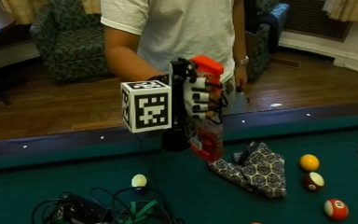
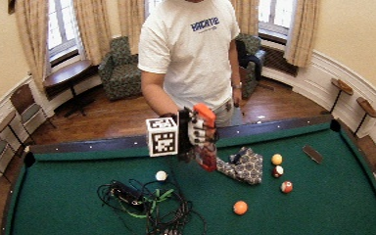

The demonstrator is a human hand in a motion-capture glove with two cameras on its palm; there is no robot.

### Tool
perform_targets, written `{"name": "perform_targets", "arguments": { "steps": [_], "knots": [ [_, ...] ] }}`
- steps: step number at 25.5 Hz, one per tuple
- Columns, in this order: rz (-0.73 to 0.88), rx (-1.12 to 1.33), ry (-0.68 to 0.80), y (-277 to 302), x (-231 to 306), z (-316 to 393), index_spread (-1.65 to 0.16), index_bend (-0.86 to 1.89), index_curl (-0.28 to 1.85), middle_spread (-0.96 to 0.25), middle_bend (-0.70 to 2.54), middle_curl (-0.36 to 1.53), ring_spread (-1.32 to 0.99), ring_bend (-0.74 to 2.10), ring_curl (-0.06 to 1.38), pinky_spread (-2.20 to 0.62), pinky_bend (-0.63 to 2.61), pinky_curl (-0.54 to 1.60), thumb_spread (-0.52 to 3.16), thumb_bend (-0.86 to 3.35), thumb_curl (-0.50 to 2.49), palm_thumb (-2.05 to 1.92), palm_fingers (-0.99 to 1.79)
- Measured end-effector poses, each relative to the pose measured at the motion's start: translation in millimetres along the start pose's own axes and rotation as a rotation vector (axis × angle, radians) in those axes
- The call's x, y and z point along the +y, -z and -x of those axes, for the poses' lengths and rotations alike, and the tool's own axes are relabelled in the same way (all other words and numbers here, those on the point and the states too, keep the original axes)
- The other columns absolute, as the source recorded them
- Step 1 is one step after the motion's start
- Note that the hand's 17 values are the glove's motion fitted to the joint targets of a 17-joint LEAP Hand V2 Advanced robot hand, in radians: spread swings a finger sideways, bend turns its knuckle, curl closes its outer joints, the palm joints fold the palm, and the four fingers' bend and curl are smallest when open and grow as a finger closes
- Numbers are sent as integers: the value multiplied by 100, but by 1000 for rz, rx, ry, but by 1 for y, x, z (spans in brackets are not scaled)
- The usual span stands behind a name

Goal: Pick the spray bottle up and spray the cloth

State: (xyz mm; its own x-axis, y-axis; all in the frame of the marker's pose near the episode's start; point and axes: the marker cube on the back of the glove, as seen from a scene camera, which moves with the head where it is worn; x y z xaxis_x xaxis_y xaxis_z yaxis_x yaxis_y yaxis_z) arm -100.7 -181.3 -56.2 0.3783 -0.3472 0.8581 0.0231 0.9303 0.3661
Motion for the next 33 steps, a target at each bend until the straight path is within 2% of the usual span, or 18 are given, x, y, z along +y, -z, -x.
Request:
{"name": "perform_targets", "arguments": {
  "steps": [9, 17, 20, 24, 33],
  "knots": [
    [186, -90, 31, -8, -45, 86, -26, 45, 54, -20, 59, 58, -22, 69, 51, -30, 44, 44, 24, -2, 69, 95, 136],
    [382, -49, -28, -21, -72, 118, -25, 45, 56, -20, 60, 58, -22, 70, 51, -30, 45, 44, 22, -2, 71, 95, 135],
    [475, -14, -113, -37, -80, 111, -25, 45, 57, -20, 60, 58, -22, 70, 52, -30, 45, 44, 21, -2, 72, 94, 135],
    [596, 41, -305, -74, -82, 76, -25, 45, 57, -20, 60, 58, -22, 70, 52, -30, 45, 44, 21, -2, 73, 94, 135],
    [859, 249, -678, -142, -30, -32, -26, 45, 59, -20, 61, 58, -22, 70, 52, -30, 45, 44, 21, -2, 75, 94, 134]
  ]
}}
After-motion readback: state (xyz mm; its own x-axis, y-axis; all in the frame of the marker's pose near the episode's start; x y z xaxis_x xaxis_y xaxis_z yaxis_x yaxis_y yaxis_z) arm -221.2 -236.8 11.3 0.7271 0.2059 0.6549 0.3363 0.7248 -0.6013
